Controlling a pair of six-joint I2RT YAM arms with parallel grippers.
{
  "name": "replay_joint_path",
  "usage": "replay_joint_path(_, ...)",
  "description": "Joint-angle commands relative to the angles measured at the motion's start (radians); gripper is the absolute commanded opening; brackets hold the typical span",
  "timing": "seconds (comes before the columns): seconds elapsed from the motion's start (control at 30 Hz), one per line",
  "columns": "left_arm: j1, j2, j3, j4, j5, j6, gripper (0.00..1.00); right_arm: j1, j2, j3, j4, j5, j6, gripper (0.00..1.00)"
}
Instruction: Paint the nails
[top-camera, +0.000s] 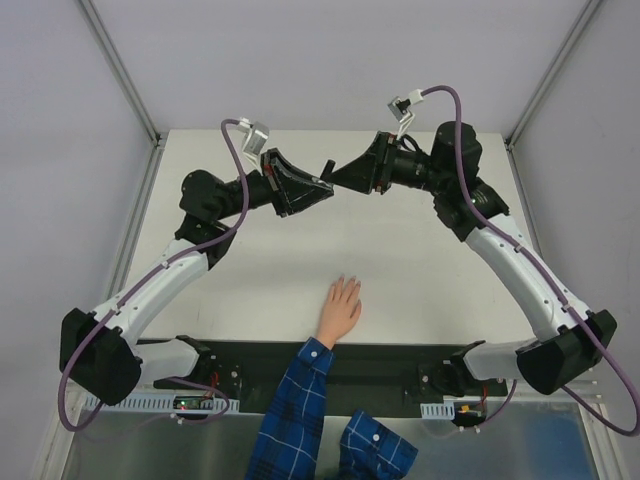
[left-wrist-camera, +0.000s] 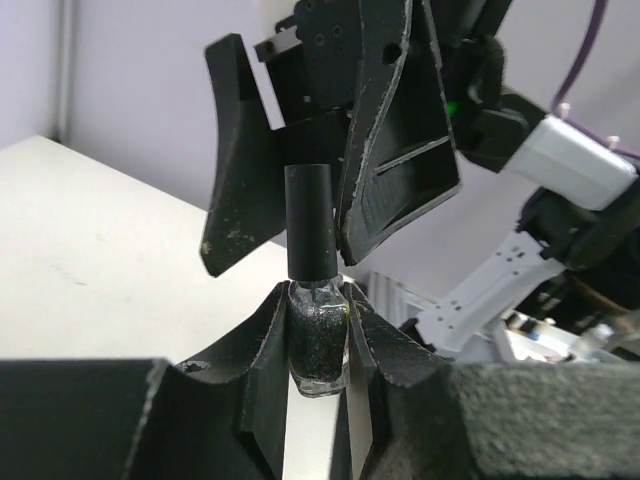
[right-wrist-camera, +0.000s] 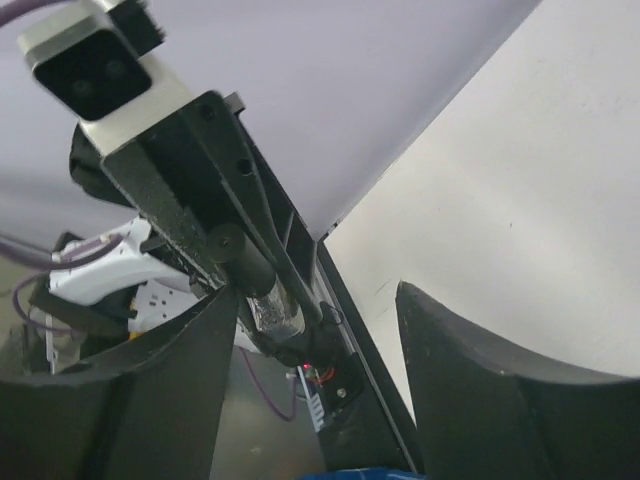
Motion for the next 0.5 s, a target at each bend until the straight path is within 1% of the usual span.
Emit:
replay_joint_path(0.0,-0.033,-0.049,0.055,-0.171,-0.085,0.271,0.00,0.019,-0.031,0.092,-0.215,0.236,-0.005,0.75)
replay_joint_path(0.07,-0.064,-0.048,0.064,-0.209,-0.111,0.325,0.00,0.044,-0.020,0.159,-0.290,0.298,-0.037,0.82)
replay_joint_path(0.1,-0.073,-0.046,0.077,-0.262,-0.158,0.371,0.00,0.053,-0.018,0.175,-0.303,0.315,-0.051,0.88)
replay_joint_path(0.2,-0.095,-0.043,0.090,-0.295,-0.215,0.419,0.00,0.078,-0.014,0.208,-0.321,0.368,-0.054,0.90)
replay_joint_path(0.23,-0.098,-0.043,0.092,-0.311,-0.257,0.427,0.00,0.093,-0.012,0.218,-0.327,0.387,-0.065,0.90)
replay_joint_path(0.27,-0.102,-0.043,0.097,-0.318,-0.272,0.436,0.00,0.098,-0.005,0.230,-0.349,0.425,-0.066,0.87)
replay_joint_path(0.37,-0.113,-0.039,0.106,-0.330,-0.320,0.454,0.00,0.116,0.035,0.287,-0.413,0.474,-0.057,0.73)
replay_joint_path(0.4,-0.113,-0.039,0.109,-0.332,-0.324,0.453,0.00,0.119,0.046,0.299,-0.428,0.482,-0.054,0.65)
replay_joint_path(0.47,-0.113,-0.034,0.110,-0.330,-0.340,0.450,0.00,0.127,0.063,0.325,-0.448,0.481,-0.044,0.58)
